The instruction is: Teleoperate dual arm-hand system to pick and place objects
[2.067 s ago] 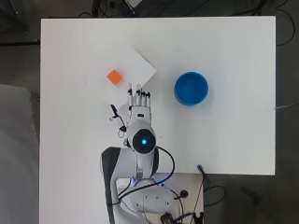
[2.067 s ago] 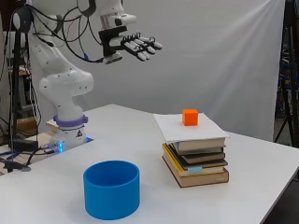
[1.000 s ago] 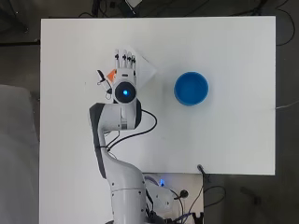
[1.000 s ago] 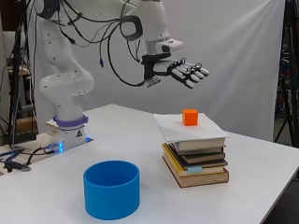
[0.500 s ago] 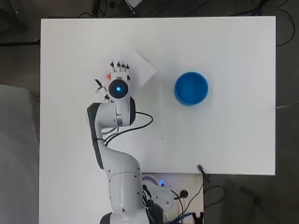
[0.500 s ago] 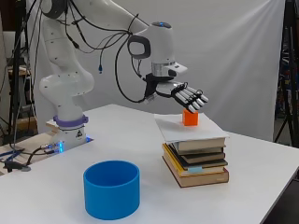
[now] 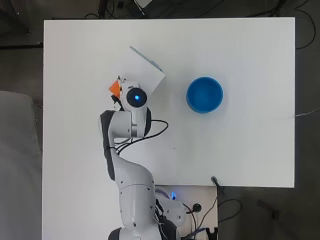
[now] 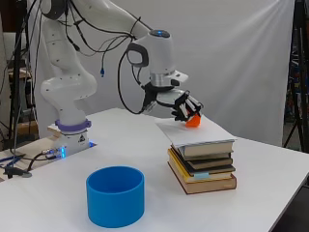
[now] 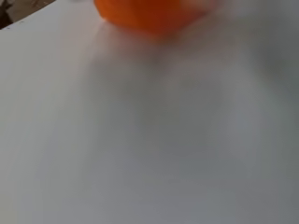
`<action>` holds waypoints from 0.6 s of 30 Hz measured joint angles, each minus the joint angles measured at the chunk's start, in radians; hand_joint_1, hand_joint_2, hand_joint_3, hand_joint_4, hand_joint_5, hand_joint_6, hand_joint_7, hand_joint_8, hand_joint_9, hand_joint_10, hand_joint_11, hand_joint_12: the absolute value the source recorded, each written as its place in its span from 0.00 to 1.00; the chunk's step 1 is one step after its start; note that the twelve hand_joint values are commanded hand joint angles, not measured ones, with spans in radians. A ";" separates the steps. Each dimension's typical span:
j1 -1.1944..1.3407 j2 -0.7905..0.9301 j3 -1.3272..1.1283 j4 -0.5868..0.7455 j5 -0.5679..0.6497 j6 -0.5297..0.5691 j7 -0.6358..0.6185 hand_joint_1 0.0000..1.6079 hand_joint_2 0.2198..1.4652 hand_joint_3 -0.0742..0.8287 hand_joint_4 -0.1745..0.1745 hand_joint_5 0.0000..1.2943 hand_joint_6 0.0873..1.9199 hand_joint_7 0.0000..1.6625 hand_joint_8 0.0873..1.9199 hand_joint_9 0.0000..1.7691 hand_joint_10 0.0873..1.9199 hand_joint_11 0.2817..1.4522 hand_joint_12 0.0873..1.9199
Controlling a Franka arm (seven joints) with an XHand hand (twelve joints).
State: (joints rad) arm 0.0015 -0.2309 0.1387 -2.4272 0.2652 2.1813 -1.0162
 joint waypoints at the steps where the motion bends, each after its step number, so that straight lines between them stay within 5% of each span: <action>1: 0.001 -0.001 0.000 0.008 0.004 -0.007 -0.042 0.63 0.72 0.08 1.00 0.75 0.49 0.74 0.97 0.84 0.99 0.66 0.93; 4: 0.003 -0.021 -0.001 0.034 0.016 -0.024 -0.084 0.63 0.72 0.08 1.00 0.74 0.50 0.75 0.98 0.85 1.00 0.68 0.94; 8: 0.003 -0.067 -0.008 0.096 0.005 -0.050 0.008 0.62 0.73 0.08 1.00 0.73 0.51 0.78 0.99 0.89 1.00 0.75 0.94; 18: -0.022 -0.182 -0.092 0.131 -0.170 -0.057 0.113 0.62 0.73 0.08 1.00 0.73 0.52 0.83 0.97 0.93 1.00 0.84 0.92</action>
State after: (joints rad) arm -0.0201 -0.4124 0.0471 -2.2964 0.0955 2.1241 -0.9031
